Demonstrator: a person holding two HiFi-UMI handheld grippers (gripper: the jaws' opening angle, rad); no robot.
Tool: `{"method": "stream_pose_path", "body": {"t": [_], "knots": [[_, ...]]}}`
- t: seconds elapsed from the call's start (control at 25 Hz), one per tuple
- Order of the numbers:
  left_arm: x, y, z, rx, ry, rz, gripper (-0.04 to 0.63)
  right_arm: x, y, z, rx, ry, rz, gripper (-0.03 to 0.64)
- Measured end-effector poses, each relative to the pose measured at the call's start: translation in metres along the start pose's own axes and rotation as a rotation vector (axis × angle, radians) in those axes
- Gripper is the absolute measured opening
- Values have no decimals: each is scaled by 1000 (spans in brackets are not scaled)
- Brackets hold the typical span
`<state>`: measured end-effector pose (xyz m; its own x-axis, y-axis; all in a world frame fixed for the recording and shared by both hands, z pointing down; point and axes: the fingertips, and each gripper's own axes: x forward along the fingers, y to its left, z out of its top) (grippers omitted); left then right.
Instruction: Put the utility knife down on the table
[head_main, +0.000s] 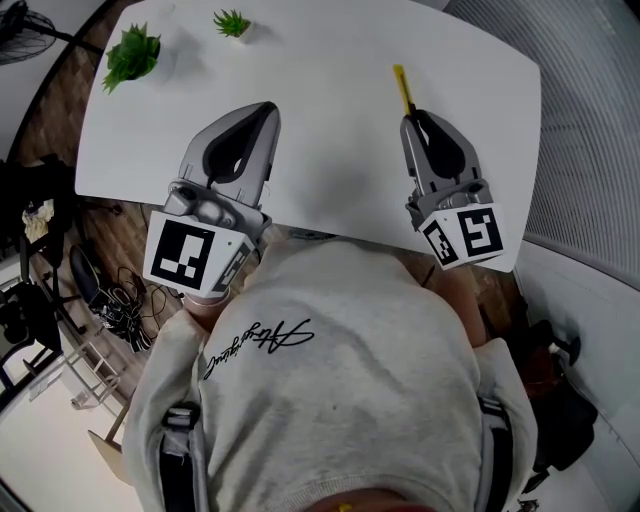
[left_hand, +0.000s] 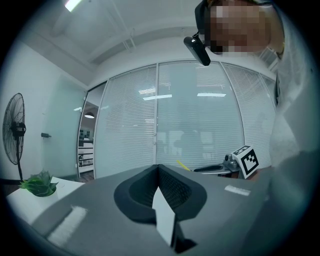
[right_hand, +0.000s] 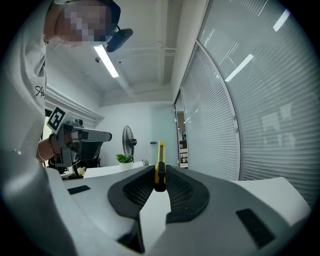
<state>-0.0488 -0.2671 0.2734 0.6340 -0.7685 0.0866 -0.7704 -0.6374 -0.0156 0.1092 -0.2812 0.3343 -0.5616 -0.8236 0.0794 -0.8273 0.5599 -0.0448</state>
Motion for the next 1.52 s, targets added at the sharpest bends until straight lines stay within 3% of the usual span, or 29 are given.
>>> {"method": "stream_pose_path", "body": {"t": [1.52], "knots": [[-12,0,-11,-16,18,14,-14,21,15,-83,16,253,42,66]]}}
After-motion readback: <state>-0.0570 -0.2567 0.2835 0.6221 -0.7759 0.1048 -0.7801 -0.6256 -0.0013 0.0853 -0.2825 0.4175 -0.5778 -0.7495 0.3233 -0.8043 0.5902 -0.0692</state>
